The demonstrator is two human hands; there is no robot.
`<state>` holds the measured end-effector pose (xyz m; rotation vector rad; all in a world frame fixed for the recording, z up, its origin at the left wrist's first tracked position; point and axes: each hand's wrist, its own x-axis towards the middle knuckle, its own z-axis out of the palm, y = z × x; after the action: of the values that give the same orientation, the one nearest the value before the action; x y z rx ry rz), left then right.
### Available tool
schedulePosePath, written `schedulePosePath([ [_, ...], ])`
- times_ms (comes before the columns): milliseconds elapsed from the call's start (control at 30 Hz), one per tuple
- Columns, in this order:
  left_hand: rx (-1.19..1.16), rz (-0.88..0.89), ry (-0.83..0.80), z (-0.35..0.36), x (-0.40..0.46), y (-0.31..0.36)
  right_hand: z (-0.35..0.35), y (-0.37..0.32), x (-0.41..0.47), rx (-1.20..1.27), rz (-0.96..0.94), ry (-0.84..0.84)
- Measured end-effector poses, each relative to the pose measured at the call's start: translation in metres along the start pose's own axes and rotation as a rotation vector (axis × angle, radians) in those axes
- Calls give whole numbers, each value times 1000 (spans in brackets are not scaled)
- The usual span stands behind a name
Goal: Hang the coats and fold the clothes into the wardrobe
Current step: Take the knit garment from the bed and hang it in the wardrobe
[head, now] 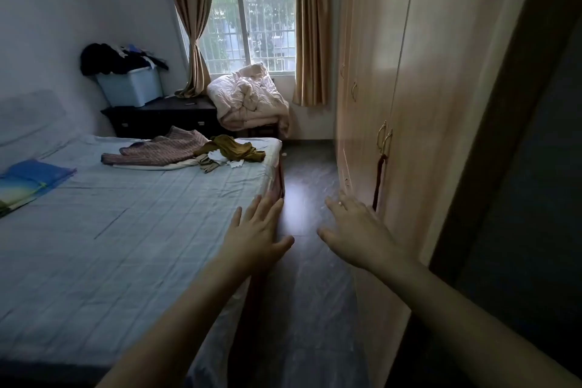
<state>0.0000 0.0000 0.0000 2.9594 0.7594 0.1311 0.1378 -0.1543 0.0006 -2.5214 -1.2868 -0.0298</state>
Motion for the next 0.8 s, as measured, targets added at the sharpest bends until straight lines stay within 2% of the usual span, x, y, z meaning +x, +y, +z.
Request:
schedulePosePath([
  [233, 24, 5, 34, 9, 42, -42, 23, -11, 59, -20, -14, -23],
  [567, 6, 10, 60, -6, 133, -144, 48, -65, 183, -83, -4, -44],
  [800, -8, 8, 24, 2, 192, -196, 72, -81, 252, -104, 10, -42],
])
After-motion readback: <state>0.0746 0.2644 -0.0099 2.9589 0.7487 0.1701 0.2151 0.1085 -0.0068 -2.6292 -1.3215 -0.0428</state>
